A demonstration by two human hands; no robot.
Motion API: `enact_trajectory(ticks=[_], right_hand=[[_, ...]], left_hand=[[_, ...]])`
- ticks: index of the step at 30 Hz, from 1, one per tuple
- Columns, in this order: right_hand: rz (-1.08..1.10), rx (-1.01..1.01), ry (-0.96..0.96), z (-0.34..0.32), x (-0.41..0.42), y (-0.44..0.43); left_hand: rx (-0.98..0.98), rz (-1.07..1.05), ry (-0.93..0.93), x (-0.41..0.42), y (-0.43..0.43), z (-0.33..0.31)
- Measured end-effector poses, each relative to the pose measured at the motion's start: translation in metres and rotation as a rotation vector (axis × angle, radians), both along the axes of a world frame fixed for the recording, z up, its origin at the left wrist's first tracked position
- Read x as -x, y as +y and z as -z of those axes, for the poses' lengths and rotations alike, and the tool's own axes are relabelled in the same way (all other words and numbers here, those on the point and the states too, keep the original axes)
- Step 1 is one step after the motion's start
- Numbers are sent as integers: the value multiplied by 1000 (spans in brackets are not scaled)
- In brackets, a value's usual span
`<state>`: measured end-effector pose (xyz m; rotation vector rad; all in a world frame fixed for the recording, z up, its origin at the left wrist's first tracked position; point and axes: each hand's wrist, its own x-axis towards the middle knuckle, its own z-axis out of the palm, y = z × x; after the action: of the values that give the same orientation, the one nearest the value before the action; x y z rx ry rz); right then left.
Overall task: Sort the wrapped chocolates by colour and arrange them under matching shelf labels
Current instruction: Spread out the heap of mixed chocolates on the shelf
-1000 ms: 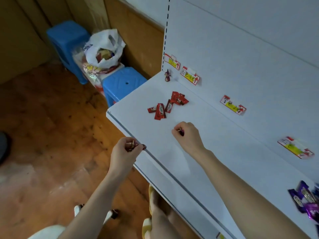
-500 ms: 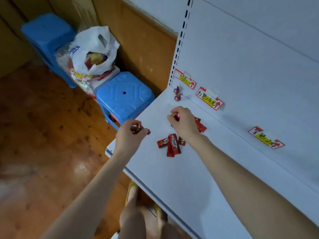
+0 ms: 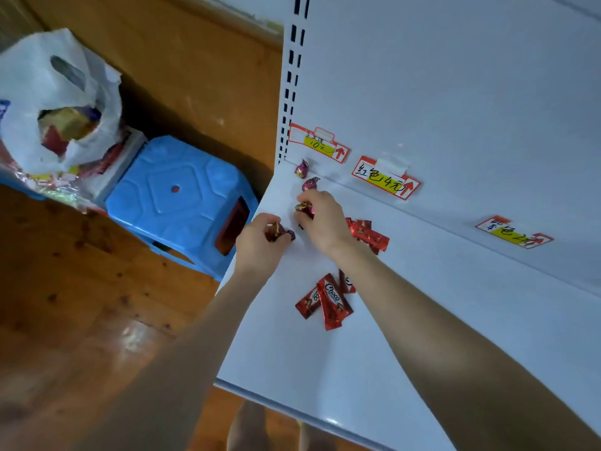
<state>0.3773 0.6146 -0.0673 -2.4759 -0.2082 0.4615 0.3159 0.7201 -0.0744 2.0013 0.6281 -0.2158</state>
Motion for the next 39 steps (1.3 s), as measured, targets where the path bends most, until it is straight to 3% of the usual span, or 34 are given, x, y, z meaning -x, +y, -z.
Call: enact_trajectory(ticks=[4,15,20,24,28,39], right_hand=[[28,-38,13,4,-4,5],[36,-31,-57,-12,4,-5],[103,-40,-85,-33,28,-40],[193,-24,-124,-51,65,-89],[338,55,-98,-65,111,-160],[770,154,-118,-99,272,-383]], left_hand=[[-94,119,-27,4,-4,1],[-271,191,-58,15,-14,-3],[-404,402,-214,28,-21,-25],[-373,634,-376,47,-45,-53],[-354,800,-414,63,-84,-74],[-320,1170,-515,150,-291,-99]])
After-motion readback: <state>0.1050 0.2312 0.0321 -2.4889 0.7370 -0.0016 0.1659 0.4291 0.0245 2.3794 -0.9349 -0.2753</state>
